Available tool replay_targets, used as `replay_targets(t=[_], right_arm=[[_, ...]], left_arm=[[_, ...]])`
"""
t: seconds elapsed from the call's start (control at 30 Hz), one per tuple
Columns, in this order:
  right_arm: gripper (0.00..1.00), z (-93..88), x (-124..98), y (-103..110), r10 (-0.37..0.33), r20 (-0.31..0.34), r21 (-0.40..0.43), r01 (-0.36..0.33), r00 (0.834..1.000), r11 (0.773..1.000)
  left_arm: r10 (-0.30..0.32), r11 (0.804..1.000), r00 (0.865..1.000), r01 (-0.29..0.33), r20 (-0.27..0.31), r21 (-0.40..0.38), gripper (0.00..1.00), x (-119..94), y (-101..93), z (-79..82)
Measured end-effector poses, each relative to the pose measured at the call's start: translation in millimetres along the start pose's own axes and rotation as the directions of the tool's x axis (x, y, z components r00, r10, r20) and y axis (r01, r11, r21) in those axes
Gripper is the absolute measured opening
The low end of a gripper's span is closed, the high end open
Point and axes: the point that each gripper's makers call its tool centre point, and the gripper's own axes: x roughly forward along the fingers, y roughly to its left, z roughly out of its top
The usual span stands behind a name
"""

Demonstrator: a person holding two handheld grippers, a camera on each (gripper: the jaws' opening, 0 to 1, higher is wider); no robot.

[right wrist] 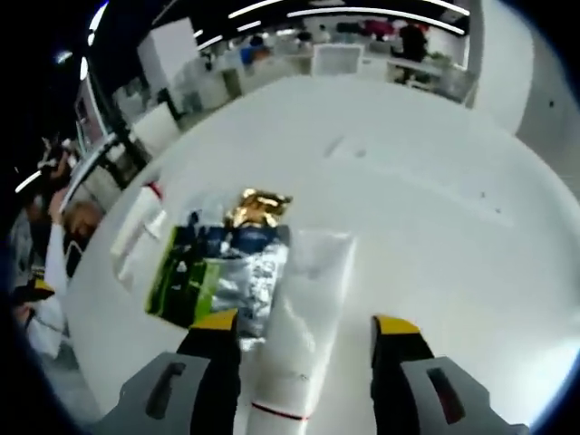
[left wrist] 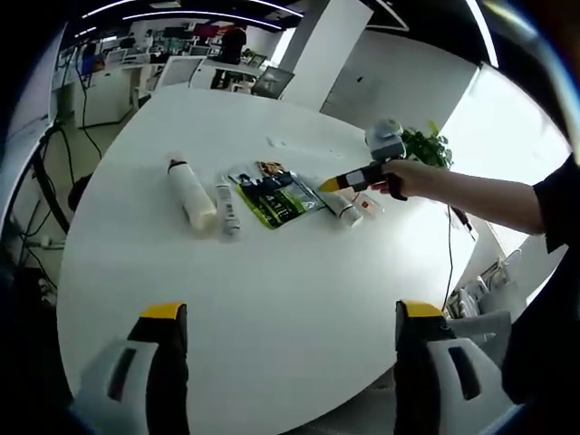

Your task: Arrange the skincare products in the storage area until every visible bottle or jar stands upright without overlapping.

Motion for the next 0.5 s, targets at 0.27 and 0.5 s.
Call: replay_targets(t=[0.27, 0.5], right_arm=[[0.54, 3.0, 11.9, 1.2, -0.033, -0.032, -0.019, 0.032, 0.999, 0.999], [0.51, -1.3, 18.6, -2.4, -0.057, -0.067, -0.009, 0.056, 0.996, 0.998]], left_arm=[[0.017, 1.0, 1.0, -0.017, -0.004, 0.008, 0.89, -1.2, 5.6, -2.0], [0.033, 0.999, 0.999, -0.033, -0.014, -0.004, 0.88, -2.4, 13.6, -7.2]])
